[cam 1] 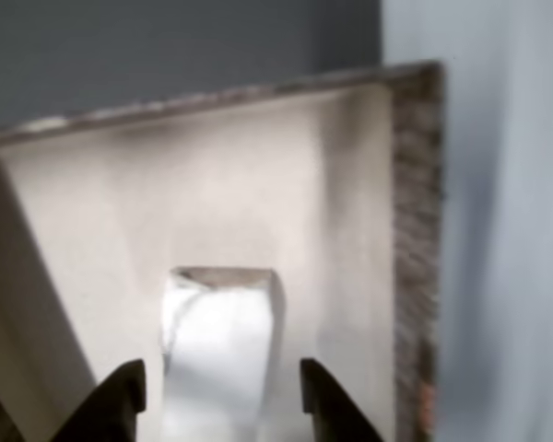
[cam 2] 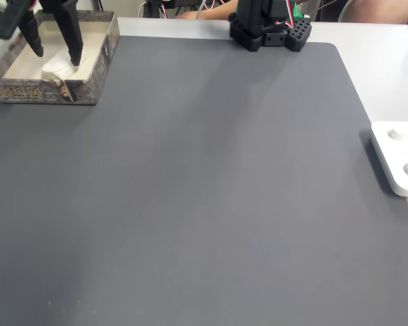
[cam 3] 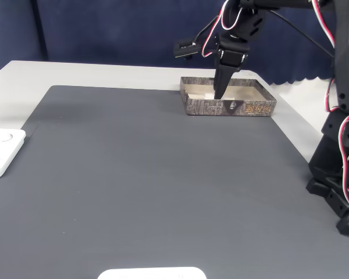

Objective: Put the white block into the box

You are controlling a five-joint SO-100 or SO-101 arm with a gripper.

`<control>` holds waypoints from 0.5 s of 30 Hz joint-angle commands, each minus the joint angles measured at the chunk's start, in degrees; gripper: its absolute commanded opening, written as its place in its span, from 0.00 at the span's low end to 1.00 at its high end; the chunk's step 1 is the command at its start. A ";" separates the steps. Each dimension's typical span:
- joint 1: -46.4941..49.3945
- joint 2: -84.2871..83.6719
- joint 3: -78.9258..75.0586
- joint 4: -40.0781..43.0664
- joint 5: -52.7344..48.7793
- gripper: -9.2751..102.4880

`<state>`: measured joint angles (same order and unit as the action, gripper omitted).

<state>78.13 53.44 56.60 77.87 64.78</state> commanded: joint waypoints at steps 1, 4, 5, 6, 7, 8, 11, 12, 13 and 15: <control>-1.14 4.92 -4.57 -0.44 -1.05 0.30; -1.76 8.61 -2.72 -0.18 -2.72 0.30; -2.02 9.93 -1.58 -0.18 -3.25 0.30; -2.29 11.25 -0.26 -0.18 -4.13 0.30; -2.46 12.48 0.97 0.00 -5.01 0.30; -2.72 13.89 2.11 0.26 -5.89 0.29; -3.34 17.93 5.80 1.05 -8.96 0.28; -3.60 19.34 7.03 1.41 -10.11 0.27; -3.96 20.74 8.35 1.85 -11.16 0.26; -4.75 23.55 11.16 2.55 -13.89 0.24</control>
<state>75.32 67.50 65.39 79.28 54.58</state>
